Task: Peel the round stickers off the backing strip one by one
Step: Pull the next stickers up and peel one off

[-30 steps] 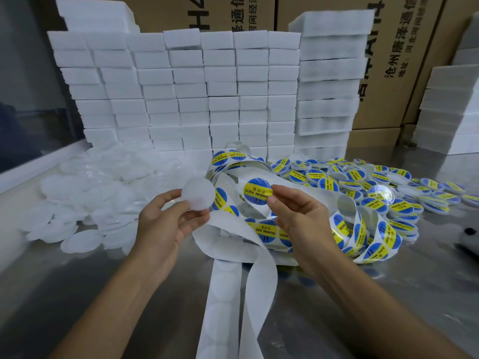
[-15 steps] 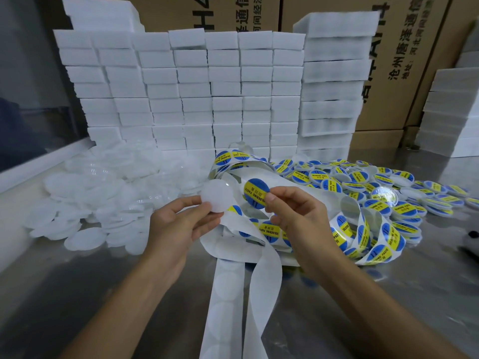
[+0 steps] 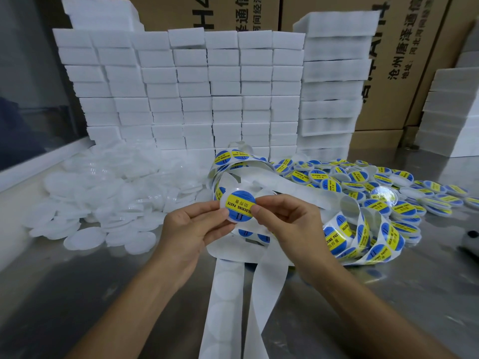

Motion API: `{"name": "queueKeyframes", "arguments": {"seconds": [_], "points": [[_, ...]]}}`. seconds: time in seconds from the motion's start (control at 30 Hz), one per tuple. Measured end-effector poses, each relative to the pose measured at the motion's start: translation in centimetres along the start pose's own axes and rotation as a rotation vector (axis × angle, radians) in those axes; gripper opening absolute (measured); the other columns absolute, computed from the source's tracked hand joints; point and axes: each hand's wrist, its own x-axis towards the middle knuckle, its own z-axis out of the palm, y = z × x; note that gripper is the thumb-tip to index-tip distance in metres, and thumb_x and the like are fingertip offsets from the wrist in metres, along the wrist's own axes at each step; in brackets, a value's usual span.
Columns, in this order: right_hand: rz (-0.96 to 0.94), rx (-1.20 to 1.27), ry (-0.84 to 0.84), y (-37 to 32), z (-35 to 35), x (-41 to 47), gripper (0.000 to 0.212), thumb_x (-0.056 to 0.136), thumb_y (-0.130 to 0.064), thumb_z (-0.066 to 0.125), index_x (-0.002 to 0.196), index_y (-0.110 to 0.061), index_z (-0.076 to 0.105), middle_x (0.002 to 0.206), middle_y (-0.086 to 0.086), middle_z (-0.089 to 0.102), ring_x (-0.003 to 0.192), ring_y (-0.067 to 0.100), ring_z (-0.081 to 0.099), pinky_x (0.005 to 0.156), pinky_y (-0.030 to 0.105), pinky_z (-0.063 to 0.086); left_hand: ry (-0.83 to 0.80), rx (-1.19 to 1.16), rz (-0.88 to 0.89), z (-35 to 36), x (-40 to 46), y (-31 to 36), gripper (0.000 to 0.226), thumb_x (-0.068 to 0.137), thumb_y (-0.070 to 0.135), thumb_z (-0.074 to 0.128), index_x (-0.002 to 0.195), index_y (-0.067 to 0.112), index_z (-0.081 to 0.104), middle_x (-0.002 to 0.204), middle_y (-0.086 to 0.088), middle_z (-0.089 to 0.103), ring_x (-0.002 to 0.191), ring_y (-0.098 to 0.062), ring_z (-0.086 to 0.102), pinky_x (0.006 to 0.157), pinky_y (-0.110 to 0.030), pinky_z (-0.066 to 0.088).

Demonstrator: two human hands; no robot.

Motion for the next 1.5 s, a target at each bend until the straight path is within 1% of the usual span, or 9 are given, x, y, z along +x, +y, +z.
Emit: {"name": "queueKeyframes", "arguments": {"seconds": [0.5,0.8,0.9,1.03,1.13,1.23,1.33,1.43,1.5], "points": [[-0.008,-0.079,0.009,0.5,-0.3,0.1,0.009,0.081,-0.014,0.078,0.087,-0.020,0.076,0.084,-0.004,0.077,0.082,0.016,0.073,0.073,0.026,0.060,-0.036,0.032,0.001,-0.1,0.0,-0.1,0.048,0.061,0.014,0.076,0.105,-0.003,0.068,0.095,-0.019,0.075,0.087,-0.030,0.074,0.068,-0.026,0.059],[-0.014,-0.110,0.010,0.6,-0.3,0.2,0.009,0.081,-0.014,0.078,0.088,-0.019,0.076,0.085,-0.003,0.077,0.084,0.022,0.072,0.076,0.035,0.060,-0.025,0.072,0.034,0.0,-0.2,-0.1,0.028,0.073,0.004,0.073,0.100,-0.002,0.070,0.091,-0.020,0.075,0.083,-0.030,0.074,0.067,-0.027,0.059],[-0.009,-0.118,0.008,0.7,-0.4,0.2,0.009,0.082,-0.014,0.078,0.091,-0.016,0.077,0.085,-0.002,0.077,0.084,0.020,0.073,0.077,0.036,0.061,-0.013,0.097,0.051,0.2,-0.3,-0.1,0.026,0.074,0.003,0.073,0.100,-0.002,0.070,0.091,-0.019,0.075,0.083,-0.030,0.074,0.065,-0.026,0.059],[-0.028,-0.174,0.019,0.9,-0.4,0.2,0.010,0.082,-0.017,0.078,0.092,-0.019,0.077,0.084,-0.005,0.077,0.081,0.019,0.072,0.073,0.035,0.061,0.008,0.111,0.073,0.3,-0.3,-0.2,0.018,0.078,-0.003,0.071,0.097,-0.001,0.070,0.088,-0.018,0.075,0.079,-0.029,0.074,0.064,-0.025,0.059],[-0.077,-0.258,0.031,1.0,-0.5,0.2,0.008,0.082,-0.021,0.078,0.089,-0.025,0.076,0.081,-0.010,0.076,0.070,0.015,0.067,0.066,0.031,0.059,0.014,0.118,0.099,0.4,-0.4,-0.2,0.015,0.078,-0.005,0.071,0.091,0.002,0.071,0.085,-0.019,0.075,0.076,-0.030,0.074,0.064,-0.027,0.060],[-0.188,-0.382,0.067,1.2,-0.5,0.2,0.011,0.082,-0.021,0.078,0.086,-0.031,0.075,0.076,-0.016,0.073,0.061,0.004,0.060,0.060,0.022,0.053,0.014,0.145,0.145,0.6,-0.6,-0.4,0.016,0.077,-0.004,0.072,0.088,0.006,0.072,0.084,-0.017,0.075,0.074,-0.030,0.074,0.064,-0.026,0.059],[-0.329,-0.472,0.124,1.3,-0.5,0.1,0.012,0.081,-0.021,0.080,0.090,-0.026,0.075,0.076,-0.015,0.068,0.063,0.003,0.060,0.057,0.012,0.045,0.006,0.140,0.169,0.9,-0.8,-0.4,0.017,0.073,-0.001,0.075,0.088,0.008,0.073,0.084,-0.017,0.075,0.075,-0.029,0.074,0.063,-0.026,0.059],[-0.316,-0.497,0.162,1.2,-0.7,0.1,0.022,0.080,-0.031,0.079,0.099,-0.027,0.071,0.086,-0.009,0.065,0.066,0.003,0.061,0.057,0.015,0.048,-0.021,0.019,0.130,0.9,-0.7,-0.1,0.023,0.062,0.008,0.076,0.085,0.006,0.073,0.086,-0.020,0.074,0.074,-0.028,0.074,0.064,-0.026,0.059],[-0.269,-0.445,0.116,1.2,-0.7,0.0,0.023,0.083,-0.031,0.076,0.104,-0.029,0.069,0.085,-0.009,0.066,0.063,0.006,0.063,0.058,0.020,0.051,-0.043,-0.054,0.082,0.9,-0.6,-0.1,0.031,0.061,0.009,0.074,0.090,0.002,0.070,0.088,-0.020,0.074,0.076,-0.027,0.074,0.064,-0.026,0.059]]}}
